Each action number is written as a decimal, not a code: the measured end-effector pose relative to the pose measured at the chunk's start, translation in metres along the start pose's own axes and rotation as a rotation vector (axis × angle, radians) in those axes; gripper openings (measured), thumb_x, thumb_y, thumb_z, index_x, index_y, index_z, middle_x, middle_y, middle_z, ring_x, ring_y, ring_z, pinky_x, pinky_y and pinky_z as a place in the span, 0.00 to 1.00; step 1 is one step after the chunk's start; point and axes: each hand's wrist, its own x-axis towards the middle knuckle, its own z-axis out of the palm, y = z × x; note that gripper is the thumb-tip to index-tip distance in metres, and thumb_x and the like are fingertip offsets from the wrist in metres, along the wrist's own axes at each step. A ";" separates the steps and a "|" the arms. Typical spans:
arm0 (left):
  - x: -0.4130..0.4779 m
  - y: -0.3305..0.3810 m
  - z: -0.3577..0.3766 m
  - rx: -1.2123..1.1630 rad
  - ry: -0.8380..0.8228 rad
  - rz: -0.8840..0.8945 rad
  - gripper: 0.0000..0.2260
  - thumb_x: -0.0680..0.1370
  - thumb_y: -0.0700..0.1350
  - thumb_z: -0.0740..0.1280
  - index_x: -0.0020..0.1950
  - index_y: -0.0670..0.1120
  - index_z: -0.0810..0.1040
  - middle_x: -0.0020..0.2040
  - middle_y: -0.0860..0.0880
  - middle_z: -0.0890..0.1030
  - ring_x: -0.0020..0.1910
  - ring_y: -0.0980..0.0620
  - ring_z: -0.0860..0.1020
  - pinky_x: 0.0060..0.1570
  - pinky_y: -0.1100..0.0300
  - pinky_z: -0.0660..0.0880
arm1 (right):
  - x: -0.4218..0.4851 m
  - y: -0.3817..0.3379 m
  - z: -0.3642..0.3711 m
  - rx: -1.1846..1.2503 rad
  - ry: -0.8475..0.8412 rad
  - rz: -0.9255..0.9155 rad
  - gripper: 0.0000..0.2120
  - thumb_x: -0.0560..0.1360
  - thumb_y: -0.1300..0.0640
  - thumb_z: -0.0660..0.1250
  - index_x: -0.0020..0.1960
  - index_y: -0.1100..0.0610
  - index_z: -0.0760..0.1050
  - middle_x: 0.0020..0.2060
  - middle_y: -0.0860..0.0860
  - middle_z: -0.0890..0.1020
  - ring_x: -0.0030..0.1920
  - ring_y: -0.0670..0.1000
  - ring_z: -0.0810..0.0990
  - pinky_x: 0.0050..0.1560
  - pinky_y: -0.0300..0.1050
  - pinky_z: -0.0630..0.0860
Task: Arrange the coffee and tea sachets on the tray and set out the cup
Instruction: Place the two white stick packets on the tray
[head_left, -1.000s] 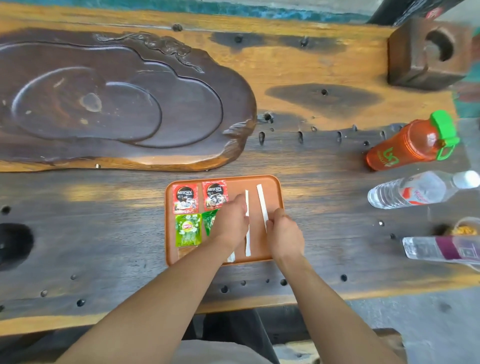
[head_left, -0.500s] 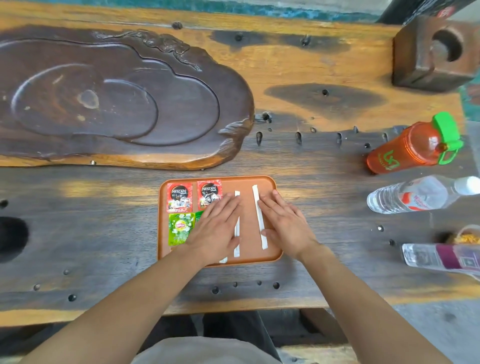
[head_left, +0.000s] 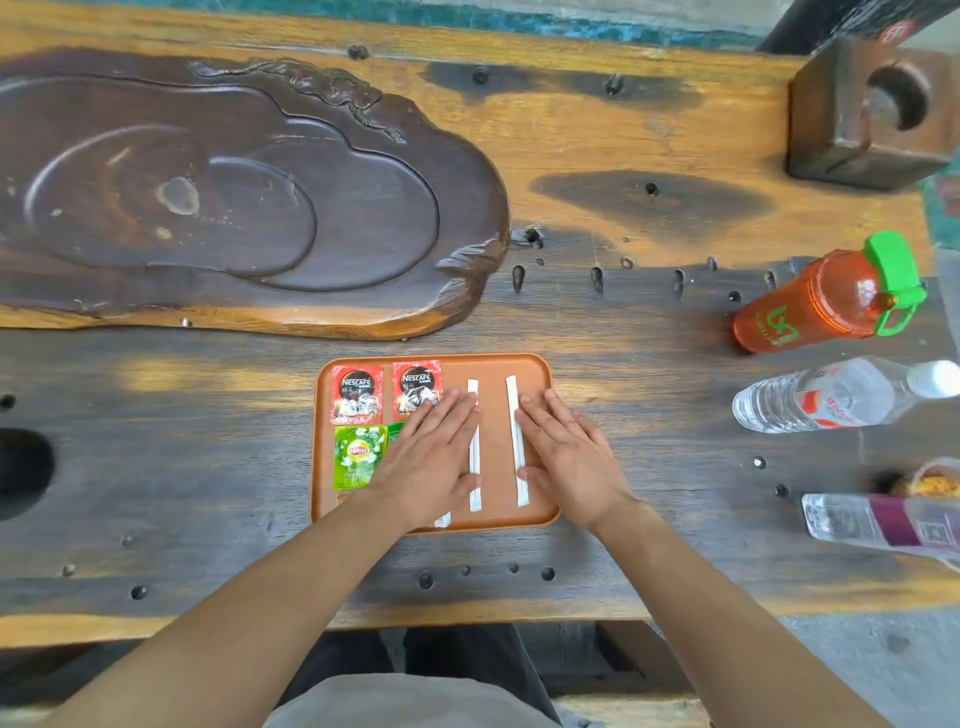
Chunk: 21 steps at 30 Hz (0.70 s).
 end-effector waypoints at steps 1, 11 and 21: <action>0.000 0.000 0.000 -0.007 0.001 -0.004 0.38 0.80 0.61 0.59 0.82 0.47 0.45 0.83 0.49 0.43 0.80 0.51 0.36 0.78 0.51 0.37 | -0.001 0.000 -0.001 0.009 0.004 -0.001 0.36 0.79 0.42 0.62 0.81 0.49 0.50 0.80 0.41 0.47 0.79 0.45 0.36 0.78 0.50 0.45; -0.067 -0.034 -0.018 -0.197 0.163 -0.218 0.42 0.76 0.68 0.60 0.82 0.48 0.50 0.82 0.49 0.54 0.81 0.48 0.50 0.79 0.45 0.51 | -0.036 0.000 -0.001 0.198 0.088 0.121 0.55 0.67 0.26 0.67 0.80 0.53 0.47 0.77 0.50 0.57 0.77 0.52 0.55 0.76 0.54 0.58; -0.122 -0.075 -0.002 -0.664 0.318 -0.763 0.21 0.79 0.45 0.68 0.71 0.41 0.73 0.55 0.45 0.77 0.50 0.47 0.78 0.57 0.51 0.75 | -0.042 -0.020 0.017 0.628 0.171 0.433 0.26 0.79 0.51 0.67 0.74 0.58 0.67 0.53 0.50 0.73 0.51 0.49 0.73 0.54 0.42 0.71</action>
